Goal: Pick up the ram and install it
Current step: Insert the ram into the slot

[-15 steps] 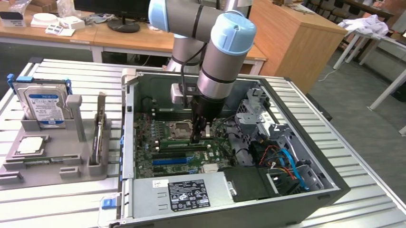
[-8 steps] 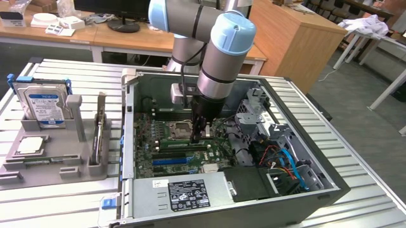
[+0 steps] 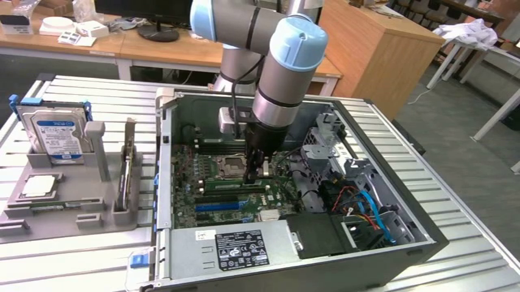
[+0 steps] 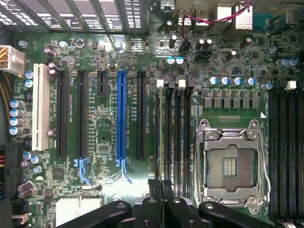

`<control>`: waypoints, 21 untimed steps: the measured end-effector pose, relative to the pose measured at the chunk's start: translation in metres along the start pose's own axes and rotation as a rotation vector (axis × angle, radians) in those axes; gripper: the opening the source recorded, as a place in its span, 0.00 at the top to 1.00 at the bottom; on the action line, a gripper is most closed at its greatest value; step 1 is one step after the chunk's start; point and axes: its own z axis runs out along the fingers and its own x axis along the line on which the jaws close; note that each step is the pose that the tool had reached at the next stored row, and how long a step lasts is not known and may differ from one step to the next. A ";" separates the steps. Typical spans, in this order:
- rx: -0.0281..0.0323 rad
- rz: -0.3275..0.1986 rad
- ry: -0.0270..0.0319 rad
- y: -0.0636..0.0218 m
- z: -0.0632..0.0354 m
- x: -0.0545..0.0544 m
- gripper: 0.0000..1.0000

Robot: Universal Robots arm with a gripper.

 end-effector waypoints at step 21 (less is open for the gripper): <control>0.0001 0.000 -0.0002 -0.0002 0.0041 0.000 0.89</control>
